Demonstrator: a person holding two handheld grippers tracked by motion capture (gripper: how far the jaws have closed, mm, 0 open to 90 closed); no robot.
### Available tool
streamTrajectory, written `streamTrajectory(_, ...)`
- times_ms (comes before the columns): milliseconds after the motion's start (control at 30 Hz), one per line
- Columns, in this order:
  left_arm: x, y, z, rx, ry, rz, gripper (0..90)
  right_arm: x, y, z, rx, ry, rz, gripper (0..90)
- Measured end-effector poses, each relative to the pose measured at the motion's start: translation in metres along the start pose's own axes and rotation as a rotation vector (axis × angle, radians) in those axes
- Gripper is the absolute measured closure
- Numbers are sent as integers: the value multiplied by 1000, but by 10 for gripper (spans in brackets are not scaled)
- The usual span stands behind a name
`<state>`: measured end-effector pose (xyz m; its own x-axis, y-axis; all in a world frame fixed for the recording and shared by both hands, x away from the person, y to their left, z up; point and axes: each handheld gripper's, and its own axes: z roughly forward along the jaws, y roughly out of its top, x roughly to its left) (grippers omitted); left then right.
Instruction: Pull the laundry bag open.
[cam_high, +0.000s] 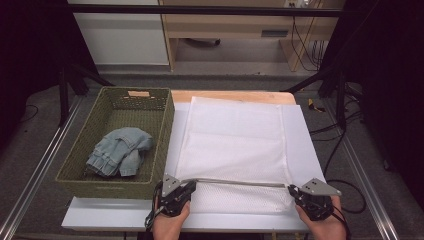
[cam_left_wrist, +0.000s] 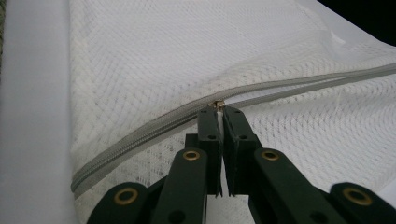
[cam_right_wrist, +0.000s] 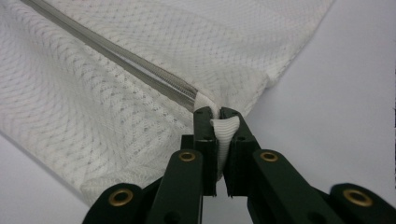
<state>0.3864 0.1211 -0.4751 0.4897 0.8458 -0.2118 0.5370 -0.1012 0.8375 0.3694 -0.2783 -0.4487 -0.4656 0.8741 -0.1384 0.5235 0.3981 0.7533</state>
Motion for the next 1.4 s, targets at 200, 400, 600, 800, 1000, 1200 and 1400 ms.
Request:
streamTrajectory(200, -2, -4, -1, 4, 5, -1, 870, -7, -1, 9, 36, 17, 14, 859)
streamTrajectory(400, 0, -3, -4, -10, -12, -50, 870, -10, -3, 8, 32, 9, 18, 859)
streamTrajectory(600, 0, -6, -6, 0, 10, -29, 870, -11, -3, 7, 36, 3, 26, 859)
streamTrajectory(800, -5, -10, -10, -7, 32, 0, 870, -14, -5, 6, 43, 2, 44, 859)
streamTrajectory(1000, -1, -13, -12, -6, 44, -2, 870, -14, -5, 7, 47, 2, 29, 859)
streamTrajectory(1200, 3, -14, -10, -7, 59, -9, 870, -15, -5, 8, 56, 2, 31, 859)
streamTrajectory(1400, 2, -10, -6, -13, 74, 2, 870, -14, -6, 6, 50, -7, 33, 859)
